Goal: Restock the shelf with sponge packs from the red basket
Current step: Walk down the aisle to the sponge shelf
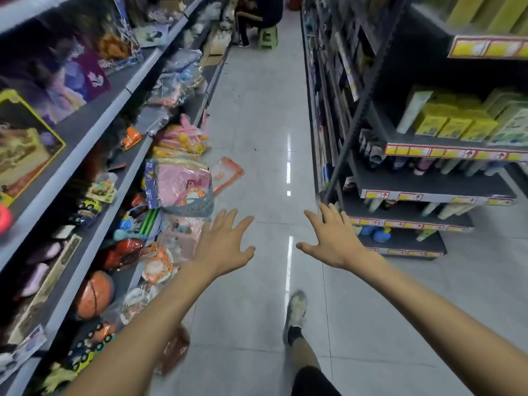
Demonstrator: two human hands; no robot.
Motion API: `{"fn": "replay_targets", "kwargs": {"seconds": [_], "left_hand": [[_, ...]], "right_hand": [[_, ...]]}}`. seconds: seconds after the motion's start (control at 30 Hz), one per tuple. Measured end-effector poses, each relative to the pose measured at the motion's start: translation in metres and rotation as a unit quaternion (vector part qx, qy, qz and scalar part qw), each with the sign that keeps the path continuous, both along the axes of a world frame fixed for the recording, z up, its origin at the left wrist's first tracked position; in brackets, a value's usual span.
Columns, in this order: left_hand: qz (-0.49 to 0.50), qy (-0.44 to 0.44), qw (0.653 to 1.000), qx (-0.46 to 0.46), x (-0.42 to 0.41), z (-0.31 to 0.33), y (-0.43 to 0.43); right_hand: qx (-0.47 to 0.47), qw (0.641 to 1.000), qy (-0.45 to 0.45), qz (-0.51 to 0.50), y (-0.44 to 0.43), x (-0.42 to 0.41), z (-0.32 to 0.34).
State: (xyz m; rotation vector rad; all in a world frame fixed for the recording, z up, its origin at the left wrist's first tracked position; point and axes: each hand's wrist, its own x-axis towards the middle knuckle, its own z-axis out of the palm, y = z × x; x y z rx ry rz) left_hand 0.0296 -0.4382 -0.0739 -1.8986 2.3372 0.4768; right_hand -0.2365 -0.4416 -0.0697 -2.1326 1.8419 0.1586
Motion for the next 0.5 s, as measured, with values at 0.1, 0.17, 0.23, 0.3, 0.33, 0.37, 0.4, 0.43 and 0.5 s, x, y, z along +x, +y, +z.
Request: {"fn": "replay_targets", "kwargs": {"seconds": [0.1, 0.17, 0.23, 0.3, 0.33, 0.37, 0.4, 0.43, 0.5], "left_hand": [[-0.008, -0.029, 1.0, -0.009, -0.02, -0.001, -0.081], [-0.02, -0.047, 0.999, -0.005, -0.035, 0.003, -0.138], [-0.027, -0.052, 0.998, -0.007, -0.05, 0.014, -0.195], [-0.027, -0.051, 0.998, -0.016, -0.063, 0.027, -0.25], [-0.025, -0.049, 0.998, -0.025, -0.069, 0.033, -0.277], [-0.023, -0.047, 0.998, -0.031, -0.074, 0.038, -0.302], [-0.024, -0.047, 0.998, -0.037, -0.078, 0.043, -0.325], [-0.026, -0.048, 0.998, -0.042, -0.081, 0.047, -0.346], [-0.023, -0.048, 0.997, -0.047, -0.084, 0.052, -0.385]], "right_hand": [[-0.019, 1.0, -0.008, -0.016, -0.081, -0.019, -0.004], [-0.025, 0.999, -0.021, -0.025, -0.133, -0.033, 0.0], [-0.023, 0.998, -0.039, -0.032, -0.186, -0.046, 0.009], [-0.025, 0.997, -0.062, -0.042, -0.237, -0.059, 0.017], [-0.033, 0.996, -0.068, -0.045, -0.264, -0.064, 0.02], [-0.039, 0.996, -0.071, -0.047, -0.289, -0.069, 0.023], [-0.043, 0.995, -0.073, -0.047, -0.313, -0.072, 0.026], [-0.045, 0.995, -0.076, -0.046, -0.335, -0.074, 0.029], [-0.046, 0.995, -0.083, -0.044, -0.377, -0.075, 0.032]]}}
